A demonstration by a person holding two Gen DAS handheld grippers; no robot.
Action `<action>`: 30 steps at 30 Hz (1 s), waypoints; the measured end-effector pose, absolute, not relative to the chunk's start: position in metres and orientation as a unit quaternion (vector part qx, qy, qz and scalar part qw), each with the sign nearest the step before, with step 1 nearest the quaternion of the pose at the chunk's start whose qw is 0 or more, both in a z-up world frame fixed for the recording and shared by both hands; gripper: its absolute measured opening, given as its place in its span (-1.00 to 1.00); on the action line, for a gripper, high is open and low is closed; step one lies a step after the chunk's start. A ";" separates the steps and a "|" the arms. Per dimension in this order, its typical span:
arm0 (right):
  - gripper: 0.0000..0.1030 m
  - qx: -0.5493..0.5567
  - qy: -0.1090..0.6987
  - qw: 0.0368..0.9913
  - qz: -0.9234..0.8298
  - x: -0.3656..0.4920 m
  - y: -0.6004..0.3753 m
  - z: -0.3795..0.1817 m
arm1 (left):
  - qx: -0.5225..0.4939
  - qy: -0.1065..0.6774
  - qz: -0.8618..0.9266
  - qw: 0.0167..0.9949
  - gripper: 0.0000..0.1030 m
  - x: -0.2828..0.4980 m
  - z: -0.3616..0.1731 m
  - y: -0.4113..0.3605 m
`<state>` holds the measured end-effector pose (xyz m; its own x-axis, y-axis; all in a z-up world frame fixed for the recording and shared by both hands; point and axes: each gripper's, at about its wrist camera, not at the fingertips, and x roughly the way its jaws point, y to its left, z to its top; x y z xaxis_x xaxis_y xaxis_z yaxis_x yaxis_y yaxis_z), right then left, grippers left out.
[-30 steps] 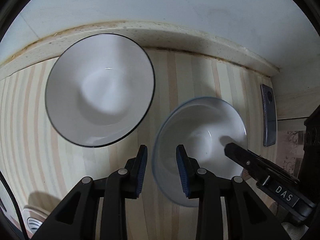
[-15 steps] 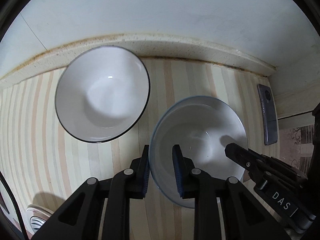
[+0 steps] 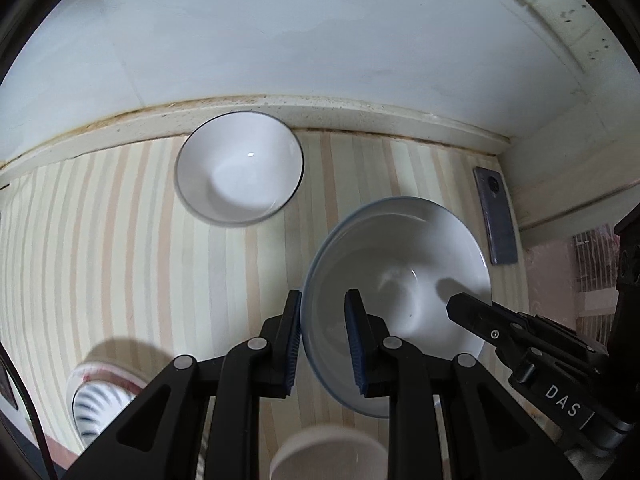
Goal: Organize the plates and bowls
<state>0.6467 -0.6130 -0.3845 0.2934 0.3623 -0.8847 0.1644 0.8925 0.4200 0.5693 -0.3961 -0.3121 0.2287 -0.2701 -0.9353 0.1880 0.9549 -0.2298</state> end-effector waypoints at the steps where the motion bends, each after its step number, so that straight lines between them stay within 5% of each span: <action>1: -0.76 0.223 0.591 0.773 0.067 0.641 -0.611 -0.380 | -0.033 0.600 -0.147 0.786 -0.63 0.564 -0.309 -0.394; 14: -0.75 0.230 0.597 0.763 0.088 0.547 -0.582 -0.346 | -0.015 0.605 -0.164 0.779 -0.63 0.482 -0.288 -0.367; 30: -0.75 0.239 0.642 0.724 0.083 0.482 -0.561 -0.388 | 0.002 0.651 -0.160 0.742 -0.63 0.441 -0.334 -0.359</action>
